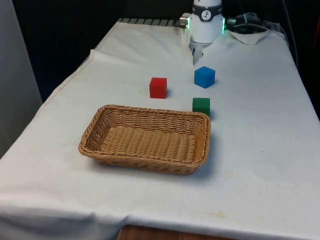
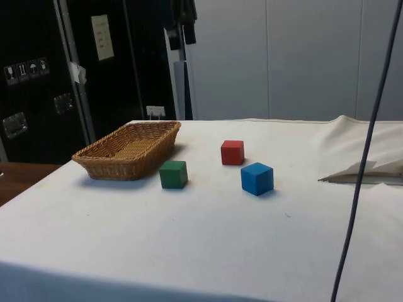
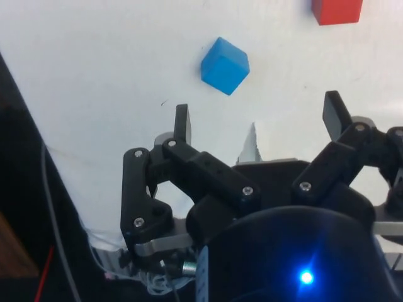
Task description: Pick up exactly two blocks and place them into the basket.
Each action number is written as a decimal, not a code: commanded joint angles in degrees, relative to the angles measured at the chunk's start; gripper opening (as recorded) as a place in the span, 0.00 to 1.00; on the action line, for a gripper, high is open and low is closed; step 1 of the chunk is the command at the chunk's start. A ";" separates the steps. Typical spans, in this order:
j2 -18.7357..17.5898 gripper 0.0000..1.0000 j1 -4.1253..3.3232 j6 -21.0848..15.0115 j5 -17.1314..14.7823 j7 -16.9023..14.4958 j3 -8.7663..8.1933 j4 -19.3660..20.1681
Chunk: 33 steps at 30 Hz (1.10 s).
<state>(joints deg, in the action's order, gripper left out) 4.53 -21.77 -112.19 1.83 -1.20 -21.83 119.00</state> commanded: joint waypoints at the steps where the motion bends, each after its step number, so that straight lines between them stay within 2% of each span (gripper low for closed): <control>1: 0.63 1.00 0.06 -1.55 0.92 0.57 0.00 1.15; 7: 1.38 1.00 0.74 -5.79 1.55 0.46 -0.46 4.98; 9: 1.09 1.00 0.69 -5.67 0.97 0.11 -0.57 5.10; 10: 1.38 1.00 0.86 -6.99 1.55 0.34 -0.63 5.90; 19: 0.69 1.00 1.72 -13.87 1.03 -1.43 -2.75 11.34; 20: 0.74 1.00 1.49 -12.26 0.97 -1.09 -2.35 10.37; 23: 0.52 1.00 1.95 -15.53 0.92 -2.12 -3.38 12.89; 28: 0.40 1.00 2.18 -18.62 0.74 -3.38 -4.47 15.58; 29: 0.34 1.00 2.06 -17.76 0.92 -3.04 -4.41 15.18; 31: 0.23 1.00 2.23 -20.63 0.63 -4.13 -5.04 17.25; 33: 0.06 1.00 2.23 -21.94 0.57 -4.64 -5.39 18.28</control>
<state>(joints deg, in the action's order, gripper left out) 4.53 -19.60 -133.33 2.69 -5.44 -27.16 136.94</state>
